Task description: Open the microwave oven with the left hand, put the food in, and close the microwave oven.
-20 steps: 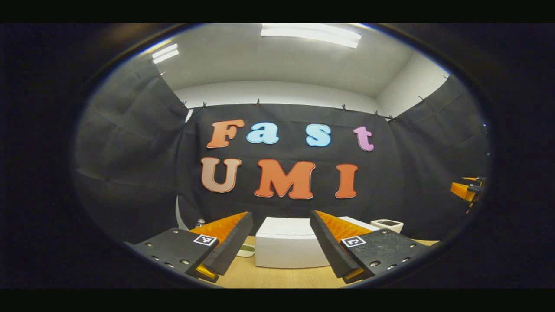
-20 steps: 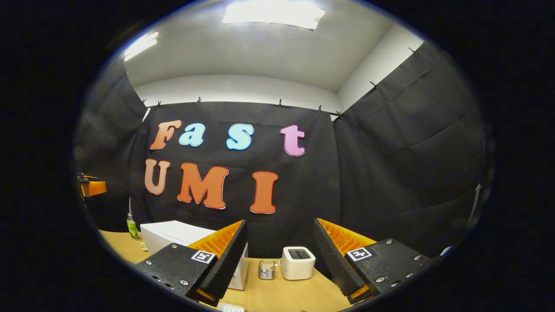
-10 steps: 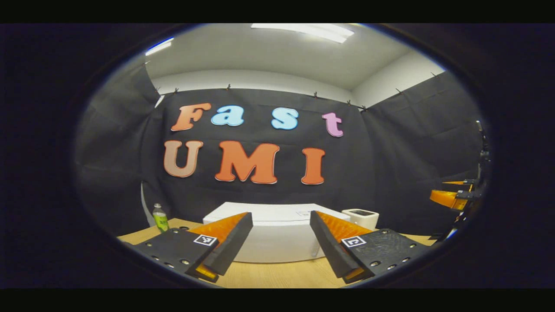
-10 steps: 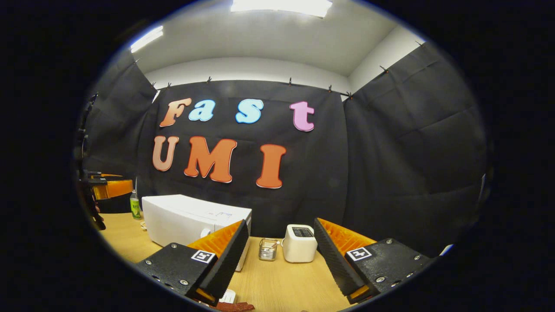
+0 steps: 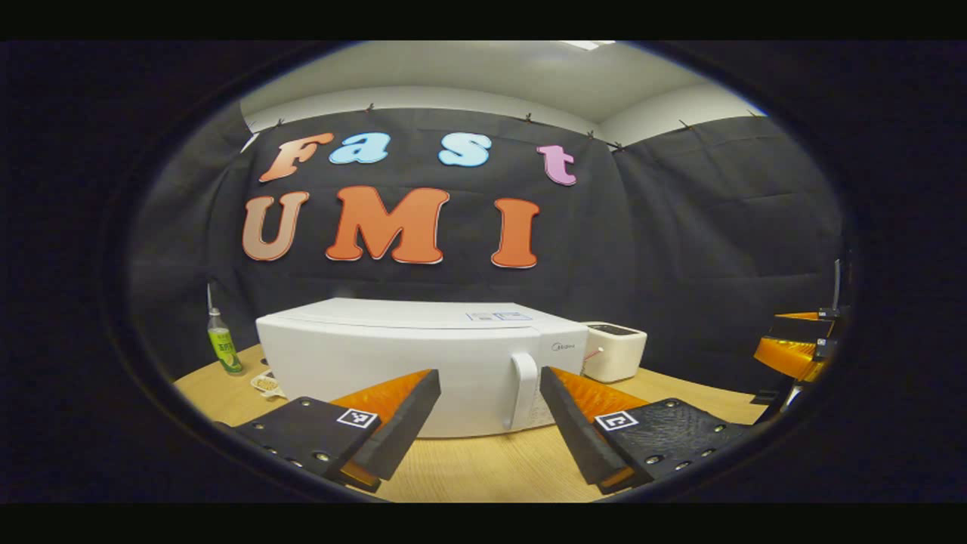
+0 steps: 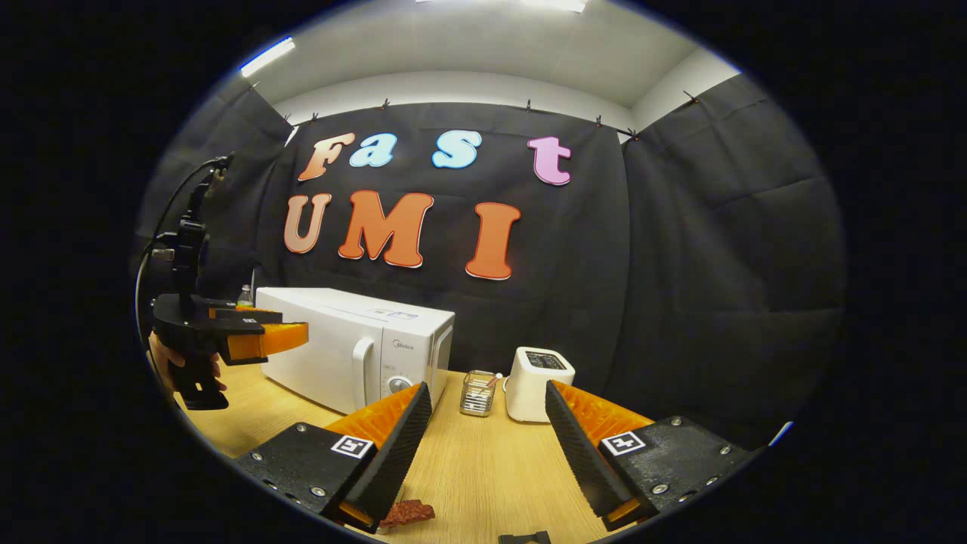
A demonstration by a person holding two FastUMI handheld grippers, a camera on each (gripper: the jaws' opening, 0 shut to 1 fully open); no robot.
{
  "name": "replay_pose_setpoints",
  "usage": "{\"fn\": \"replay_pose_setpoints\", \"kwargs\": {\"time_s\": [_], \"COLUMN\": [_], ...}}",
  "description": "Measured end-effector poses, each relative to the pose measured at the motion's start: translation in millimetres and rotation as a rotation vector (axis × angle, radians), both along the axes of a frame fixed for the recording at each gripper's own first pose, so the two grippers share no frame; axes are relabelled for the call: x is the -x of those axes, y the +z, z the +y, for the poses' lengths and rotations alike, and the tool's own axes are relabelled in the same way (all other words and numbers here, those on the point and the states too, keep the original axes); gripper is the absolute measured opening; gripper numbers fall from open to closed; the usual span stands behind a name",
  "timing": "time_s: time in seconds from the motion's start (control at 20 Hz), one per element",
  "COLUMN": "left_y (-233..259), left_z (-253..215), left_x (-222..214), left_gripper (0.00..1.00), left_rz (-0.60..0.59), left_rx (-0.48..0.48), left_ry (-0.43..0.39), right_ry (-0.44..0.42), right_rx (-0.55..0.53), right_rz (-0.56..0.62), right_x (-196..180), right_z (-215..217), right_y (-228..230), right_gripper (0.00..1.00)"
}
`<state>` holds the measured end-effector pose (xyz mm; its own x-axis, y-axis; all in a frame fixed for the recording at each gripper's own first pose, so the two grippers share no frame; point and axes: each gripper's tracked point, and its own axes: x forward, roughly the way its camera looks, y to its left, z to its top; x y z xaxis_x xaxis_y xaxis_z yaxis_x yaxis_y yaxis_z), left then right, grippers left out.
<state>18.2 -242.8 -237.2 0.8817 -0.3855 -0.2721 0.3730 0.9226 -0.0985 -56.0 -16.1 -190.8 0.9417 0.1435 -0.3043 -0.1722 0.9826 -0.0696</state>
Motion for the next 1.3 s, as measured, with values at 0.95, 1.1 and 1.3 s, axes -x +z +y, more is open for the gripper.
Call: {"fn": "replay_pose_setpoints", "kwargs": {"time_s": [0.95, 1.1, 1.3], "left_y": [-115.0, -111.4, -113.3], "left_z": [-51.0, -53.5, -54.7], "left_x": [-57.5, -56.6, -57.7], "left_gripper": [0.42, 0.29, 0.15], "left_rz": [0.17, 0.148, 0.141], "left_rx": [-0.068, -0.069, -0.094], "left_ry": [0.155, 0.167, 0.172], "right_ry": [-0.077, -0.088, -0.099], "right_rx": [-0.073, -0.078, -0.098], "right_rz": [0.18, 0.191, 0.206], "right_x": [11.3, 12.3, 17.2], "right_z": [-36.6, -40.6, -41.3], "right_y": [-92.4, -97.2, -101.4], "right_gripper": [0.92, 0.93, 0.92]}}
